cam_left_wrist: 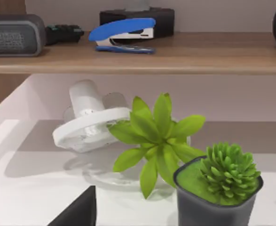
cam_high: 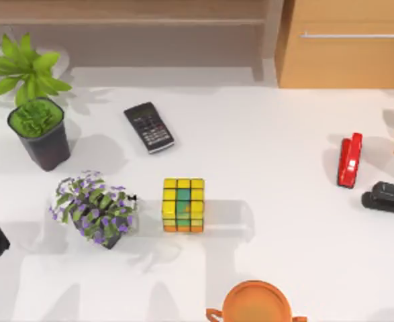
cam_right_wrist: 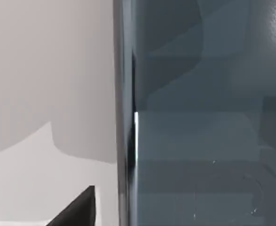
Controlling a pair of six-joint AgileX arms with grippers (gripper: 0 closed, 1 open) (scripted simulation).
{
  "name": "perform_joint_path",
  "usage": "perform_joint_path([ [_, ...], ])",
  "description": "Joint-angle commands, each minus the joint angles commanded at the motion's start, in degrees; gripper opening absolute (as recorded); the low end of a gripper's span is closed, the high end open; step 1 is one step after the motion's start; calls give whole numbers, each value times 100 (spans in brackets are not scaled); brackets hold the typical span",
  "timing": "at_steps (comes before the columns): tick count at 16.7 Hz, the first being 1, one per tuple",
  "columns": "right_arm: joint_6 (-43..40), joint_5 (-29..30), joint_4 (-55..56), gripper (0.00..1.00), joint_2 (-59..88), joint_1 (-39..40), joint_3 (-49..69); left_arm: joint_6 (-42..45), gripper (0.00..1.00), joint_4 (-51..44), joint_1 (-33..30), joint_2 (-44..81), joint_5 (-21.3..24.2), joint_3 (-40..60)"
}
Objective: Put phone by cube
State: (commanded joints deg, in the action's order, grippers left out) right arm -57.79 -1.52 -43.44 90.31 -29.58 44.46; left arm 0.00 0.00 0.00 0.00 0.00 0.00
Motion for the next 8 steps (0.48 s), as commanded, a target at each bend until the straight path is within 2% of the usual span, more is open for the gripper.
perform_joint_path([
  [3, 12, 0, 546, 100, 288, 7, -235, 0, 100, 0, 0, 0, 0, 0],
  [8, 10, 0, 631, 100, 355, 6, -280, 0, 100, 0, 0, 0, 0, 0],
])
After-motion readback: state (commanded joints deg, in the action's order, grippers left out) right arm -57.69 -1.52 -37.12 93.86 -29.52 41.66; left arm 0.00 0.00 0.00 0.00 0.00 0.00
